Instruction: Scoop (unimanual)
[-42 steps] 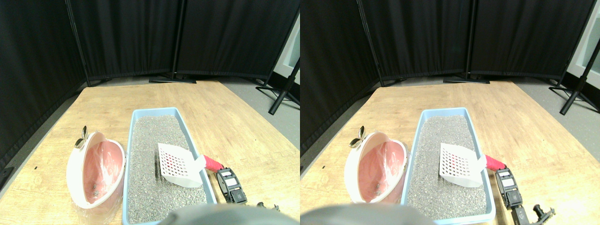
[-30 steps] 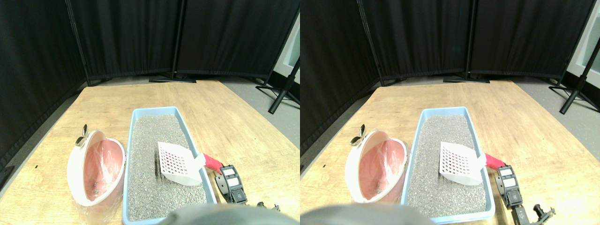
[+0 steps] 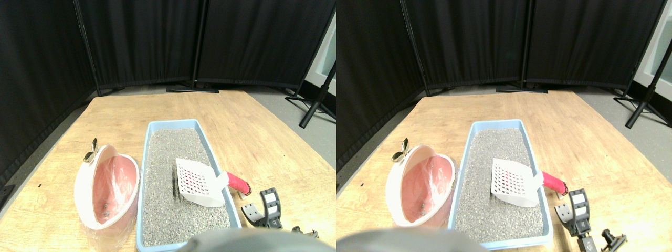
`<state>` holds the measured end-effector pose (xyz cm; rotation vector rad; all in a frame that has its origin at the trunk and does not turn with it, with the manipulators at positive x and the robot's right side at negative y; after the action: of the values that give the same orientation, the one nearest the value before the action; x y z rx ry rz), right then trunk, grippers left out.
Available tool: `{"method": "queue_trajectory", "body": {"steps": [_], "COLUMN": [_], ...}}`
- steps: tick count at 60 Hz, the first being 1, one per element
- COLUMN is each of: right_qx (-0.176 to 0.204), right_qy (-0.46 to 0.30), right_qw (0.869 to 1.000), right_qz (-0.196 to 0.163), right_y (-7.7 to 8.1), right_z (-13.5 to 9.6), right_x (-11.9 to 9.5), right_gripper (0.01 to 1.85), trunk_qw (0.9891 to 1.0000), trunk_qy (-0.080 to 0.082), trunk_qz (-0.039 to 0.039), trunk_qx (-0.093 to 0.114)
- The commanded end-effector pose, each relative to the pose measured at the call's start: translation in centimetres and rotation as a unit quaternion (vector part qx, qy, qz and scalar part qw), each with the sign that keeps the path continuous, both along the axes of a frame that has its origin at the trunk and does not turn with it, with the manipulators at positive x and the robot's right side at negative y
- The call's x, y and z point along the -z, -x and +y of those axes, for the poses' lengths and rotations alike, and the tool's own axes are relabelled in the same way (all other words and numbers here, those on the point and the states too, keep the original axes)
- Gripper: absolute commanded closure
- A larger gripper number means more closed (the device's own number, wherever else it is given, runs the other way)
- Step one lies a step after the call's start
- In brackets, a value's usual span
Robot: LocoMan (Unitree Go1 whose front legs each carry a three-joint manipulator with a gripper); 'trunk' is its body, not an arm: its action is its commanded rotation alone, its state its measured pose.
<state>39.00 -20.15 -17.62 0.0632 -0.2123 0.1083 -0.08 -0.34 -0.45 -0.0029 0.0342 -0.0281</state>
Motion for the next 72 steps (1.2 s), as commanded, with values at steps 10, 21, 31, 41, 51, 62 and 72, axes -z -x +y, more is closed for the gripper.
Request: {"method": "queue_trajectory", "body": {"steps": [10, 21, 31, 41, 51, 62, 72], "right_qx": [-0.022, -0.018, -0.011, -0.002, 0.003, -0.003, 0.000], "right_qy": [-0.043, -0.055, -0.073, -0.084, -0.094, -0.103, -0.109], "right_qw": [0.999, 0.998, 0.997, 0.995, 0.993, 0.991, 0.990], "right_qz": [-0.004, 0.020, 0.037, 0.059, 0.074, 0.083, 0.089], "right_y": [-0.5, -1.8, -3.3, -4.4, -5.2, -6.3, -7.3], "right_z": [0.3, 0.3, 0.4, 0.3, 0.2, 0.3, 0.4], "right_x": [0.0, 1.1, 1.8, 2.2, 2.6, 3.0, 3.3], "right_gripper": [0.79, 0.81, 0.83, 0.83, 0.82, 0.82, 0.81], "trunk_qw": [0.9999, 0.9999, 0.9998, 0.9998, 0.9998, 0.9998, 0.9997], "trunk_qy": [0.009, 0.012, 0.012, 0.011, 0.012, 0.013, 0.014], "trunk_qz": [0.0037, 0.0084, 0.0120, 0.0136, 0.0153, 0.0162, 0.0193], "trunk_qx": [-0.004, -0.005, -0.006, -0.004, -0.005, -0.006, -0.007]}}
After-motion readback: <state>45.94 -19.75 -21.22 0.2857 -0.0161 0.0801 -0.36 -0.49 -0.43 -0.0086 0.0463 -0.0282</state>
